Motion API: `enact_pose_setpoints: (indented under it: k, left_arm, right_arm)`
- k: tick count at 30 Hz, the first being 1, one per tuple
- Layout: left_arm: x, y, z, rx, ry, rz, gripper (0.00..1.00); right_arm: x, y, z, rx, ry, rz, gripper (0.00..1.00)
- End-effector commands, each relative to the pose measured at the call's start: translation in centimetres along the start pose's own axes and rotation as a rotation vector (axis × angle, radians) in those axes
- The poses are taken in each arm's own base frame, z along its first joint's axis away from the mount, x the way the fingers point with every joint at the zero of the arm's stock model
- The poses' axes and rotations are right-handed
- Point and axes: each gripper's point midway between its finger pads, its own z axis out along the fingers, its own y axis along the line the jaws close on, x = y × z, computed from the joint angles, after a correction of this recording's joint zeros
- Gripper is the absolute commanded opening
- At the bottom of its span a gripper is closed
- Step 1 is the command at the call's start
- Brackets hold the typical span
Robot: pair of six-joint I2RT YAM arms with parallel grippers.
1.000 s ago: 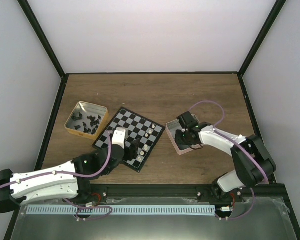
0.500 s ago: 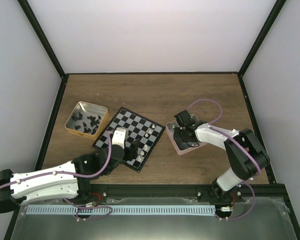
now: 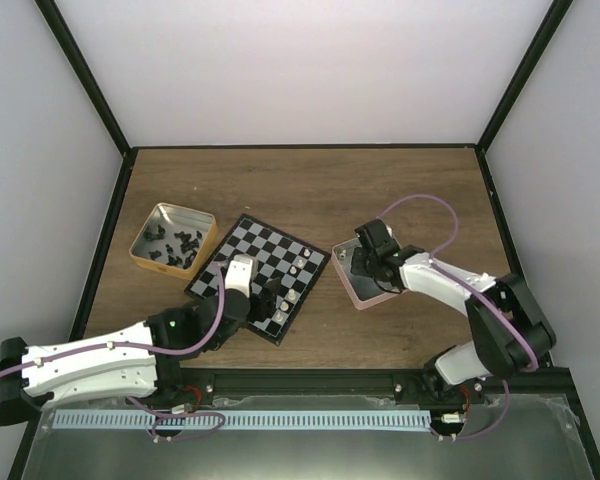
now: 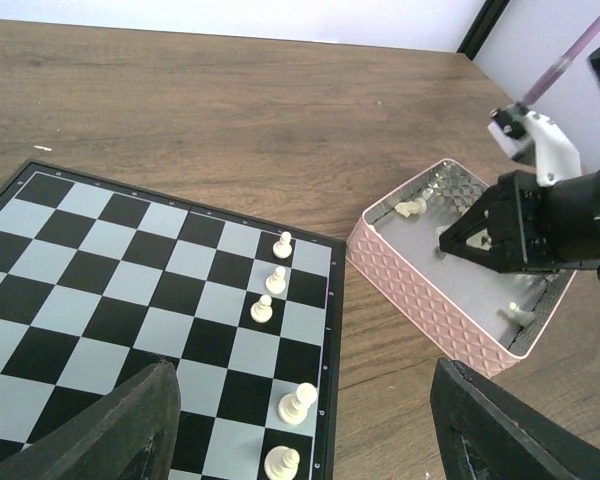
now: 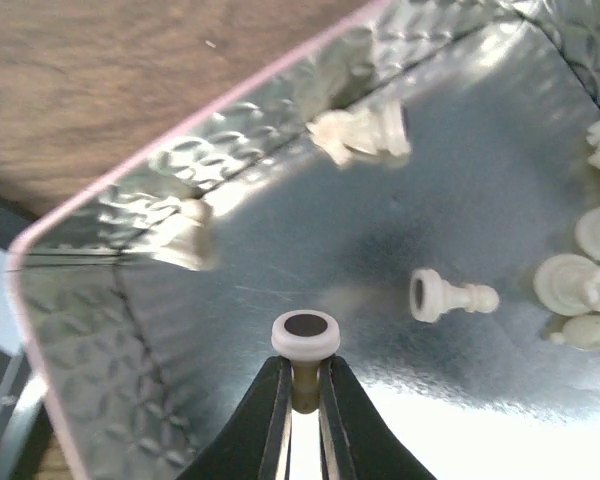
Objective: Set up the chess pieces on the board
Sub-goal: Pick up the chess piece from the storage box, then place the chess piece on the chessboard.
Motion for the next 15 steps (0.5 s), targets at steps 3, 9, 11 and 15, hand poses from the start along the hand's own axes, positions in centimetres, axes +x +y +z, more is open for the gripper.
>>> enact_pose_setpoints:
  k: [3, 9, 11, 15]
  left_arm:
    - [-0.6, -0.2, 0.3, 0.003, -0.029, -0.025, 0.71]
    - [-1.0, -0.6, 1.4, 0.019, -0.017, -0.086, 0.71]
    - [-1.1, -0.3, 2.2, 0.019, -0.004, -0.118, 0.71]
    - [-1.5, -0.3, 3.7, 0.093, 0.064, -0.223, 0.71]
  right_arm:
    - [-2.5, 3.7, -3.3, -0.236, -0.138, -0.030, 0.04]
    - [-2.9, 8.1, -7.6, -0.529, -0.210, -0.156, 0.04]
    - [-2.4, 10.0, -9.5, -0.665, -0.220, -0.213, 0.04]
    - [-1.0, 13.2, -13.1, -0.874, -0.250, -0.333, 0.03]
